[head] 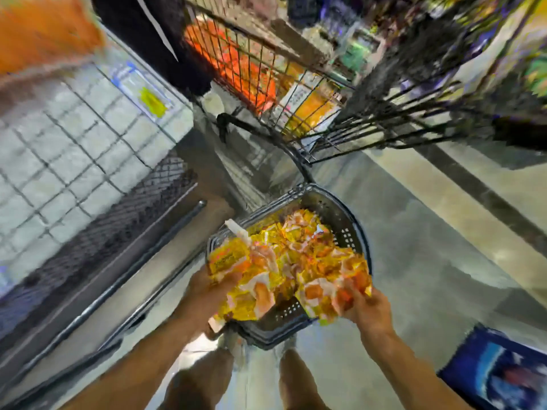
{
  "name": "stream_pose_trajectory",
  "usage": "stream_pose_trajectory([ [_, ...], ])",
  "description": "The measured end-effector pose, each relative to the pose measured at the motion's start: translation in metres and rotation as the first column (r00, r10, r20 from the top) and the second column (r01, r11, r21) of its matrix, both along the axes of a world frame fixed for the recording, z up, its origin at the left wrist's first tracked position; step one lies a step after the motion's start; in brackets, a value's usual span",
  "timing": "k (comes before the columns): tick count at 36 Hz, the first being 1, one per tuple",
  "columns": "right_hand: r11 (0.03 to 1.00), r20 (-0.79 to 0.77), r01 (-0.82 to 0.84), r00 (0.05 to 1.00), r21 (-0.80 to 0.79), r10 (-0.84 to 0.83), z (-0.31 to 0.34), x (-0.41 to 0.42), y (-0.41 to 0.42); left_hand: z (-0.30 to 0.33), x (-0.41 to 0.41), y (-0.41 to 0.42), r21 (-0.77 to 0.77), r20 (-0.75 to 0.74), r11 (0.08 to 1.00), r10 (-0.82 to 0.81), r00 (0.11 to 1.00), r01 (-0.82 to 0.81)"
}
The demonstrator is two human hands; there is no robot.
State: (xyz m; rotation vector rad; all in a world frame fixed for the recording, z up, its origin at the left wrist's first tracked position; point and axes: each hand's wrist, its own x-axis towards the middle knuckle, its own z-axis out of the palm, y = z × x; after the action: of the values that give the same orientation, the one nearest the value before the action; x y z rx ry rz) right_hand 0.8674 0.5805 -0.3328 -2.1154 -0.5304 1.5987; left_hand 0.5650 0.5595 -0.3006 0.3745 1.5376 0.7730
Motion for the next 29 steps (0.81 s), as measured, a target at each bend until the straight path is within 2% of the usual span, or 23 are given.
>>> stream_pose_trajectory([
  [3, 1.000, -0.038, 0.010, 0.999, 0.020, -0.009, 0.058, -0.003, 0.000, 0.060, -0.006, -0.010, 0.038, -0.021, 0.999, 0.024, 0.999, -0.024],
  [6, 0.999, -0.067, -0.030, 0.997, 0.036, 0.033, 0.115, -0.011, -0.004, 0.116, -0.009, -0.031, 0.025, -0.016, 0.992, 0.126, 0.992, -0.126],
  [9, 0.995, -0.108, -0.087, 0.990, 0.039, 0.090, 0.159, -0.012, -0.012, 0.152, -0.011, -0.063, 0.023, 0.077, 0.960, 0.278, 0.957, -0.280],
  [11, 0.989, -0.130, -0.135, 0.982, 0.054, 0.141, 0.182, -0.013, -0.017, 0.172, -0.010, -0.078, 0.085, 0.116, 0.926, 0.356, 0.927, -0.367],
  [13, 0.981, -0.185, -0.177, 0.965, 0.078, 0.189, 0.198, -0.014, -0.024, 0.190, -0.008, -0.098, 0.163, 0.120, 0.899, 0.392, 0.912, -0.407],
  [16, 0.968, -0.272, -0.238, 0.929, 0.084, 0.252, 0.217, -0.020, -0.030, 0.206, -0.004, -0.128, 0.169, 0.073, 0.872, 0.453, 0.888, -0.459],
  [18, 0.960, -0.334, -0.269, 0.901, 0.072, 0.277, 0.225, -0.026, -0.033, 0.212, -0.002, -0.151, 0.178, 0.027, 0.827, 0.538, 0.842, -0.534],
  [20, 0.957, -0.393, -0.286, 0.876, 0.041, 0.279, 0.230, -0.035, -0.035, 0.214, -0.002, -0.177, 0.161, 0.049, 0.758, 0.633, 0.772, -0.632],
  [24, 0.924, -0.465, -0.381, 0.812, 0.037, 0.353, 0.251, -0.064, -0.040, 0.224, -0.006, -0.219, 0.167, 0.081, 0.678, 0.714, 0.696, -0.716],
  [26, 0.890, -0.474, -0.451, 0.771, 0.065, 0.425, 0.261, -0.081, -0.045, 0.229, -0.009, -0.238, 0.169, 0.102, 0.631, 0.753, 0.650, -0.757],
  [29, 0.870, -0.455, -0.488, 0.759, 0.073, 0.465, 0.272, -0.110, -0.055, 0.237, -0.017, -0.266, 0.184, 0.100, 0.548, 0.815, 0.570, -0.816],
])
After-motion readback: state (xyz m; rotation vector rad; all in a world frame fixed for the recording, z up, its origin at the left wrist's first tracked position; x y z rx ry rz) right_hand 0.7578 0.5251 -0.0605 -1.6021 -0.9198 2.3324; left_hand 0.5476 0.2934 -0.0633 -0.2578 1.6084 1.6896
